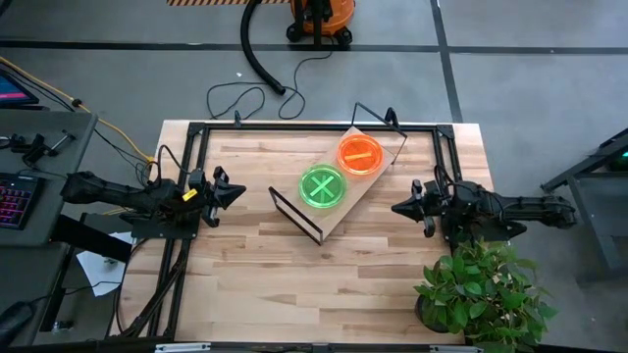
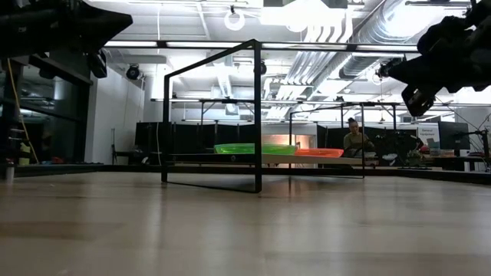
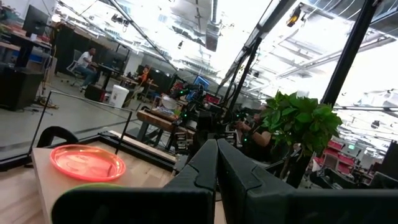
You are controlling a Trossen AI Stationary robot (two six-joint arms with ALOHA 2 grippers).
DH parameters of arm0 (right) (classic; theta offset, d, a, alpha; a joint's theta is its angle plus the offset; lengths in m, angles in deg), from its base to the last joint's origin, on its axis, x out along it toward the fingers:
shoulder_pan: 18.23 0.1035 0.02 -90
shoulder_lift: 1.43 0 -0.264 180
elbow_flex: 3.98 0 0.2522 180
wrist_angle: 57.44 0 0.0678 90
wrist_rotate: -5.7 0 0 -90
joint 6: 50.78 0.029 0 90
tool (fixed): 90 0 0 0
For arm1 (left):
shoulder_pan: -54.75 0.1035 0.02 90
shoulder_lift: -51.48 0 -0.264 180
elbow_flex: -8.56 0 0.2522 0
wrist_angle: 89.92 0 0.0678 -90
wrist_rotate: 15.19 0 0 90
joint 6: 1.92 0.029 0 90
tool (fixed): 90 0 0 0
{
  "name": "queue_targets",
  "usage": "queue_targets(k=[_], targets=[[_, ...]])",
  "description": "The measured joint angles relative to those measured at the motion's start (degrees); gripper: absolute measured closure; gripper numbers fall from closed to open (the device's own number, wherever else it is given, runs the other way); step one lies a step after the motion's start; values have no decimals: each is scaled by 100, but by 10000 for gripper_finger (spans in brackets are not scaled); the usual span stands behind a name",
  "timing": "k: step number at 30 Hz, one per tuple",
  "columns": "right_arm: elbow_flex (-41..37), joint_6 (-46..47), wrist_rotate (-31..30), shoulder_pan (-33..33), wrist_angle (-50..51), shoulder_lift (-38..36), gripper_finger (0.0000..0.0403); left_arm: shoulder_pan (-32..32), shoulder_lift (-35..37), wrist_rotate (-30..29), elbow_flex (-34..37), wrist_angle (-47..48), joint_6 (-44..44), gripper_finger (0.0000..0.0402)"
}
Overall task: Place and stack plates onto a shelf
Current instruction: Return to Home Position
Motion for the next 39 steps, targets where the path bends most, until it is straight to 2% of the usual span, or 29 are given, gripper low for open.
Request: queue_targets(k=[6,39], targets=[[2,359,-2,0,11,0,403,-1,0,0,0,1,0,401],[11,360,-2,0,21,0,402,-1,0,0,0,0,0,401]])
